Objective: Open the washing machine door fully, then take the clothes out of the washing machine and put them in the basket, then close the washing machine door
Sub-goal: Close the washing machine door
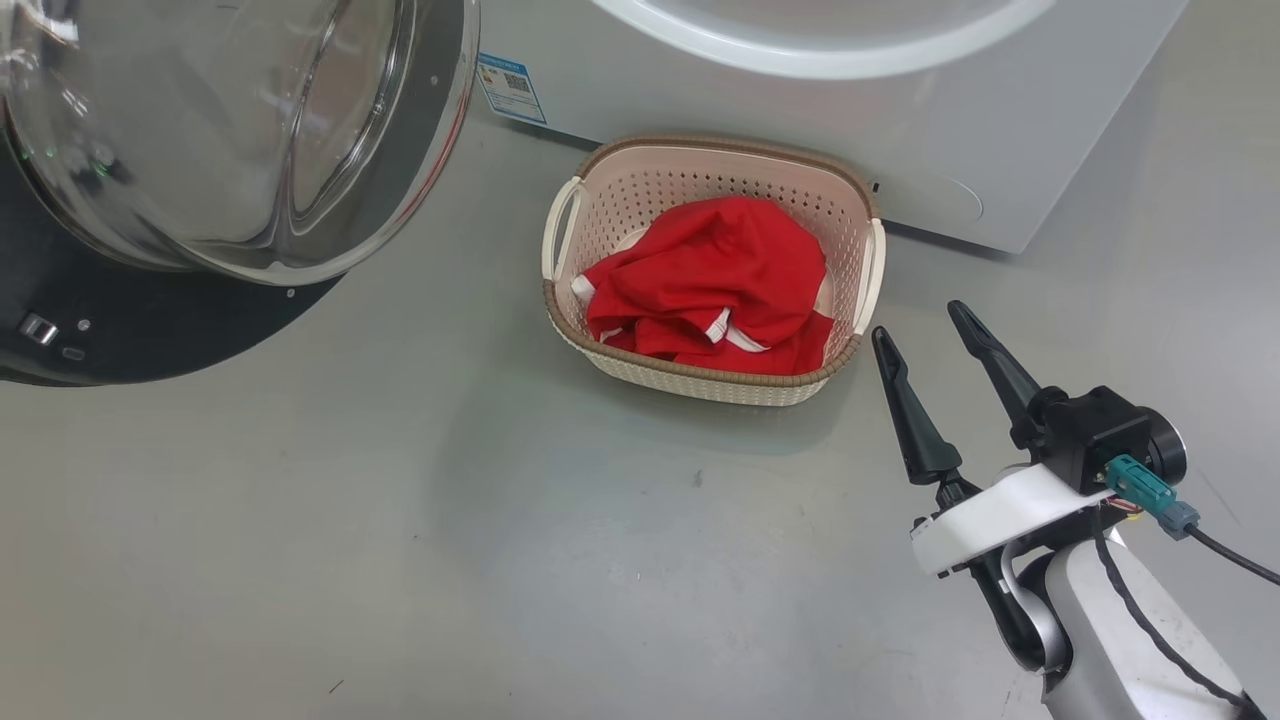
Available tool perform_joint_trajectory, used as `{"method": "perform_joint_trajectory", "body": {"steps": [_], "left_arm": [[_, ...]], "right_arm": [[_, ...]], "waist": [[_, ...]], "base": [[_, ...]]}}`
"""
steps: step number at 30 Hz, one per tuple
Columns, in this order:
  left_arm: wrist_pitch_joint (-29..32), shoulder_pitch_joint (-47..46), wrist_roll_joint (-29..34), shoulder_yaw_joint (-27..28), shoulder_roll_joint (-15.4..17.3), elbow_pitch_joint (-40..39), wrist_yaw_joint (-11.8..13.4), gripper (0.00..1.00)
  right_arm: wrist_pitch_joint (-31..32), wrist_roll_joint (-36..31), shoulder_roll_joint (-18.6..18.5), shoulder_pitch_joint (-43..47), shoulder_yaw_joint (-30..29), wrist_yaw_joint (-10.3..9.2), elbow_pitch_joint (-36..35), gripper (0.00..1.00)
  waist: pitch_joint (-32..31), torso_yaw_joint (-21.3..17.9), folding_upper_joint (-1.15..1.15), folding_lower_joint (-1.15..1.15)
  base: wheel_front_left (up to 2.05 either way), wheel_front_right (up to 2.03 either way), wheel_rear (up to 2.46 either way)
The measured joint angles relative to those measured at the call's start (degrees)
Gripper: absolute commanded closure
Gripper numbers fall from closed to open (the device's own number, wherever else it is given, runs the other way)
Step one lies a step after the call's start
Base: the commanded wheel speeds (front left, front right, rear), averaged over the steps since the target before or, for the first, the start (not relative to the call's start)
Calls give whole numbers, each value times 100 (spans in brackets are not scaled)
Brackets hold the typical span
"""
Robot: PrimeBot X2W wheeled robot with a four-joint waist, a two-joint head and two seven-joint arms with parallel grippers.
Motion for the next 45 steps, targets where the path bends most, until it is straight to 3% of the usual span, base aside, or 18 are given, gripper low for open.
{"method": "perform_joint_trajectory", "body": {"steps": [13,37,45], "left_arm": [[662,11,-53,-175,-149,111,-62,100],[2235,511,-280,-499,-679,130,-1057,100],[2606,730,-486,-475,-964,70,-1169,100]], "right_arm": [[-26,1,0,-2,-15,-4,81,0],[-93,36,102,19,67,-4,230,0],[-125,36,126,27,96,-4,258,0]], "waist": [[-124,37,0,0],[-505,89,0,0],[-579,98,0,0]], "base": [[0,0,0],[0,0,0],[0,0,0]]}}
